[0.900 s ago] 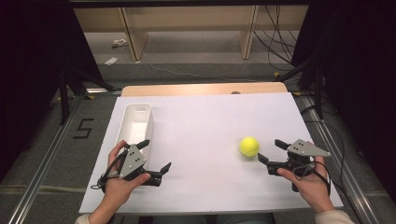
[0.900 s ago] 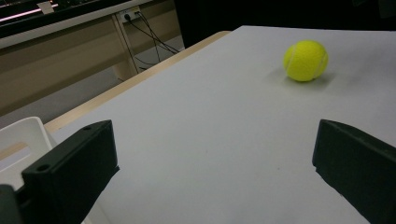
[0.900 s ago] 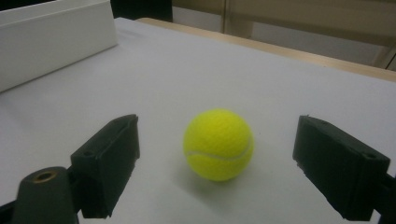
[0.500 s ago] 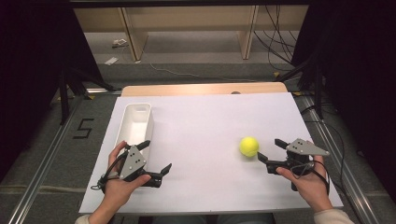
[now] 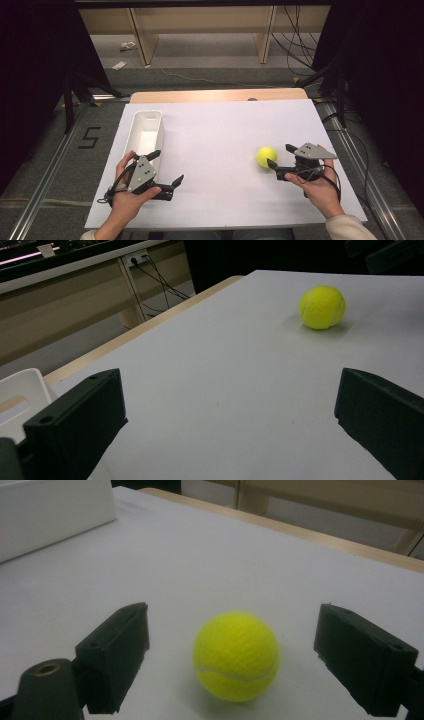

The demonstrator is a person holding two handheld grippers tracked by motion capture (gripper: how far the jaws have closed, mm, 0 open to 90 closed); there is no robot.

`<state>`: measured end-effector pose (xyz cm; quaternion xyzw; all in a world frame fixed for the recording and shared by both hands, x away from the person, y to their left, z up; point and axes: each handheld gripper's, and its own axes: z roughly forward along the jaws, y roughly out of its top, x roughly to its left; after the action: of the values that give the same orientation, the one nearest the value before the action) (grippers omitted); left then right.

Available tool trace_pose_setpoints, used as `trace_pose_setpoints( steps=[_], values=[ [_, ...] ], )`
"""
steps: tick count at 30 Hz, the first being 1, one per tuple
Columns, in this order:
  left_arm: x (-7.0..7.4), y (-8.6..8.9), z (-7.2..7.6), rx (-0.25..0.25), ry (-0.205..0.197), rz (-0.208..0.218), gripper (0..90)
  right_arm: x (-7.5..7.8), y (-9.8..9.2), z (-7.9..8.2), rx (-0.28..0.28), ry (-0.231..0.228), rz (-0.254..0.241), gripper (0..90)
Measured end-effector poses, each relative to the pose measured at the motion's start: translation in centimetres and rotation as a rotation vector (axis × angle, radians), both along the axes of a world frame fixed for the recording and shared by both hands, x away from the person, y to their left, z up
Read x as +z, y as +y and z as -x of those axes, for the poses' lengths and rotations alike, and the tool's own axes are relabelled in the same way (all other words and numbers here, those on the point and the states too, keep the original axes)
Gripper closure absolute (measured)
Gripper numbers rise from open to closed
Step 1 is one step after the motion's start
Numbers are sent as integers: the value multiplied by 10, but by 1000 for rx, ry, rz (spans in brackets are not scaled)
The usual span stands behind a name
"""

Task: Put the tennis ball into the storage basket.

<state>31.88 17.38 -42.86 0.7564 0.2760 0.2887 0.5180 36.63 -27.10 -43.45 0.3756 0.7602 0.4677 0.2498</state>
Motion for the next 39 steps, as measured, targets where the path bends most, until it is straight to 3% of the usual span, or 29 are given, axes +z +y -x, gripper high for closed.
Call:
trace_pose_setpoints(
  steps=[25, 39],
  values=[
    [0, 0, 0, -6, 1, 2, 0, -15, 17, -31, -7, 52, 48, 152],
    [0, 0, 0, -10, 2, -2, 0, -30, 24, -45, -17, 114, 73, 149]
  ],
)
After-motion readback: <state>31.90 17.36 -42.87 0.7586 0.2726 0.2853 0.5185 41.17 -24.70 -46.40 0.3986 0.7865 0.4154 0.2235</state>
